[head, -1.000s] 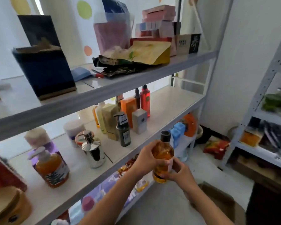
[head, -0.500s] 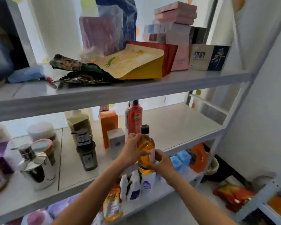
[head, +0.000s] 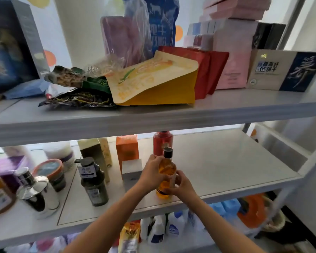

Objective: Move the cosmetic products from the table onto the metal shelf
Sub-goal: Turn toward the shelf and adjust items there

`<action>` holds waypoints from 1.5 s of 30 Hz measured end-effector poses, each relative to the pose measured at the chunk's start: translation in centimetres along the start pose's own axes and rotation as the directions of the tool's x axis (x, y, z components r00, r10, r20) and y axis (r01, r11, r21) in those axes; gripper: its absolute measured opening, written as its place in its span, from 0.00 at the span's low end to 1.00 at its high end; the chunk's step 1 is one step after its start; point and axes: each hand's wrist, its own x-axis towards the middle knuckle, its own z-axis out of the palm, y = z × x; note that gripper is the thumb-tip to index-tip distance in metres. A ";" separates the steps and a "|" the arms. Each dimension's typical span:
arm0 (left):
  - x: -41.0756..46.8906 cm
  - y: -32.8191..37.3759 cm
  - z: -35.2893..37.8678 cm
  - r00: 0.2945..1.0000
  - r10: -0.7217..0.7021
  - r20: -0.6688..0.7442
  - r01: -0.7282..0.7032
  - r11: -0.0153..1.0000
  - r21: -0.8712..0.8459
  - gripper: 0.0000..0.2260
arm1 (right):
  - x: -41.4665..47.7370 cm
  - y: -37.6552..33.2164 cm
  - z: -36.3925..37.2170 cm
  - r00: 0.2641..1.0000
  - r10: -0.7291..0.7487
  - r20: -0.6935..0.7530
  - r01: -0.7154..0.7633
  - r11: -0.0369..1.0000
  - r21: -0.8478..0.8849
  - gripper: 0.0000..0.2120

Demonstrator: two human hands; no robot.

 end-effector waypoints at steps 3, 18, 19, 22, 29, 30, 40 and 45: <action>0.9 -0.5 1.0 0.999 -0.004 -0.041 0.005 1.000 0.015 0.23 | 1.6 0.0 0.0 1.000 0.007 -0.016 -0.007 1.000 0.000 0.23; 1.1 -3.0 2.2 0.998 0.030 0.058 -0.036 0.993 0.116 0.32 | 4.5 2.0 -2.8 0.979 -0.114 0.169 0.131 0.987 -0.090 0.31; 1.0 -3.2 2.5 1.000 0.023 0.011 -0.025 0.993 0.115 0.31 | 4.4 2.3 -2.4 0.980 -0.124 0.155 0.142 0.983 -0.116 0.33; 1.1 -3.1 3.1 0.994 -0.023 -0.111 0.038 0.990 0.134 0.31 | 4.0 3.3 -1.2 0.982 -0.168 0.084 0.180 0.968 -0.173 0.39; 0.2 -3.0 3.9 0.988 -0.124 -0.091 0.131 0.989 0.073 0.31 | 4.1 3.4 -1.7 0.981 -0.143 0.131 0.155 0.984 -0.086 0.27; 0.1 -2.8 4.0 0.987 -0.132 -0.094 0.137 0.990 0.045 0.30 | 4.1 3.3 -1.8 0.980 -0.141 0.139 0.154 0.984 -0.085 0.26; 0.1 -1.5 4.8 0.951 -0.241 -0.191 0.249 0.968 0.018 0.26 | 4.0 2.3 -2.5 0.972 -0.134 0.192 0.141 0.990 -0.022 0.22; -1.2 -0.2 5.2 0.965 -0.196 -0.174 0.204 0.979 0.029 0.31 | 3.2 1.9 -3.0 0.947 -0.190 0.257 0.229 0.965 -0.130 0.29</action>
